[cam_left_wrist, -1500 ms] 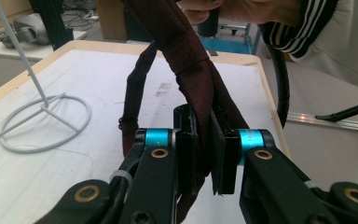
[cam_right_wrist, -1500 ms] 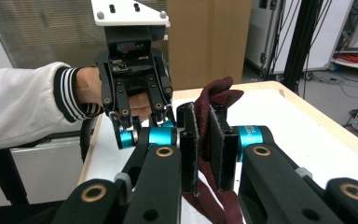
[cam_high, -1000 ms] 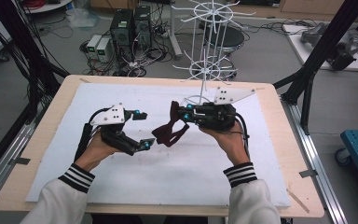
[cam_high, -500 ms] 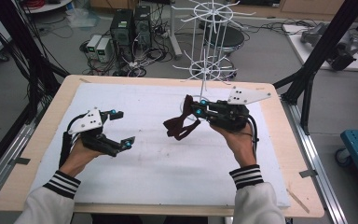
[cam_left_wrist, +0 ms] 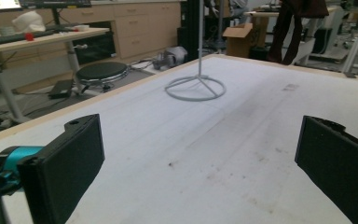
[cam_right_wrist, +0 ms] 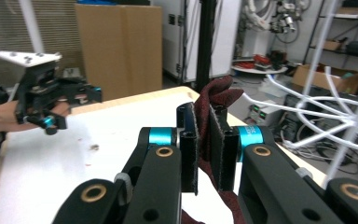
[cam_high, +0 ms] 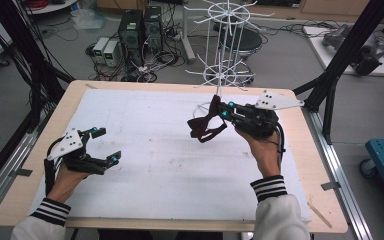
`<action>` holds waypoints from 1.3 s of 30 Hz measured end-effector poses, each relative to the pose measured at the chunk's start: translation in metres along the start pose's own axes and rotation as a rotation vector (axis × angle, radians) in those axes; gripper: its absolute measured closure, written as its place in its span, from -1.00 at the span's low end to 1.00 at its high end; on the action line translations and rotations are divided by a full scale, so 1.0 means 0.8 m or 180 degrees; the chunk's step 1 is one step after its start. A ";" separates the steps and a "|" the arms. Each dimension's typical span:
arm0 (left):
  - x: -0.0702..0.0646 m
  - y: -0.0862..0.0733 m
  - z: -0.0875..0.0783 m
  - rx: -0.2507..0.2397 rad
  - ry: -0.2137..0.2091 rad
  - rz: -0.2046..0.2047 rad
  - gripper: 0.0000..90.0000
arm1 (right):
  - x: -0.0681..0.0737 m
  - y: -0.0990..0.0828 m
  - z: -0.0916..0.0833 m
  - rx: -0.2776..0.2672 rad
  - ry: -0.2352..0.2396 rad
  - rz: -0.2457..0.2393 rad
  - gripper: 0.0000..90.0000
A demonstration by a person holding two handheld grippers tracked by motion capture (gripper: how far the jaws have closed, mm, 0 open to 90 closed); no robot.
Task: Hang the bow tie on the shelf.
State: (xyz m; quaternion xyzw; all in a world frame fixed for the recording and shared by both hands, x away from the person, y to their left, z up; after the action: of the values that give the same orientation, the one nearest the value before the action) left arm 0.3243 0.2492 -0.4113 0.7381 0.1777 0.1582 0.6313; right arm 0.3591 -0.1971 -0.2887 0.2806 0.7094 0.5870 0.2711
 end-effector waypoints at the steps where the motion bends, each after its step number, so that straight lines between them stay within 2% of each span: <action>1: 0.000 -0.004 -0.002 -0.0030 0.0031 0.0017 -0.96 | -0.002 0.000 -0.001 0.0006 -0.0024 0.0004 0.87; 3: -0.001 -0.012 -0.007 -0.0010 0.0130 0.0063 -0.96 | -0.005 0.001 -0.001 0.0007 -0.0077 0.0005 0.87; 11: -0.003 -0.036 -0.020 -0.0092 0.0222 0.0018 -0.96 | -0.020 0.006 -0.003 0.0000 -0.0245 0.0061 0.87; 17: -0.003 -0.053 -0.026 -0.0186 0.0302 0.0016 -0.96 | -0.026 0.011 0.006 0.0020 -0.0345 0.0054 0.86; 19: -0.001 -0.055 -0.026 -0.0189 0.0297 -0.0016 -0.96 | -0.029 0.014 0.008 0.0019 -0.0378 0.0048 0.86; 23: -0.001 -0.055 -0.024 -0.0210 0.0296 0.0016 -0.96 | -0.034 0.020 0.011 0.0053 -0.0448 0.0013 0.86; 27: -0.001 -0.055 -0.024 -0.0243 0.0284 -0.0004 -0.96 | -0.039 0.027 0.012 0.0042 -0.0532 0.0011 0.86; 33: 0.000 -0.057 -0.029 -0.0376 0.0308 -0.0033 -0.96 | -0.044 0.034 0.021 0.0038 -0.0597 0.0030 0.86; 39: -0.001 -0.057 -0.029 -0.0379 0.0313 -0.0006 -0.96 | -0.045 0.038 0.031 0.0036 -0.0643 0.0052 0.86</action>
State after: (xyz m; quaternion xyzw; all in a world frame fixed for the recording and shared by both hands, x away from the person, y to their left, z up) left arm 0.3098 0.2756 -0.4528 0.6905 0.1995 0.2039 0.6647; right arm 0.4044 -0.2015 -0.2605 0.3456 0.6795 0.5539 0.3348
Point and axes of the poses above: each handheld gripper's, and its own axes: z roughly forward along the jaws, y roughly out of its top, x roughly to its left, the point moved 3 cm from there along z, roughly forward along the jaws, and after that the axes turned 13 degrees about -y, right-handed, at the moved point
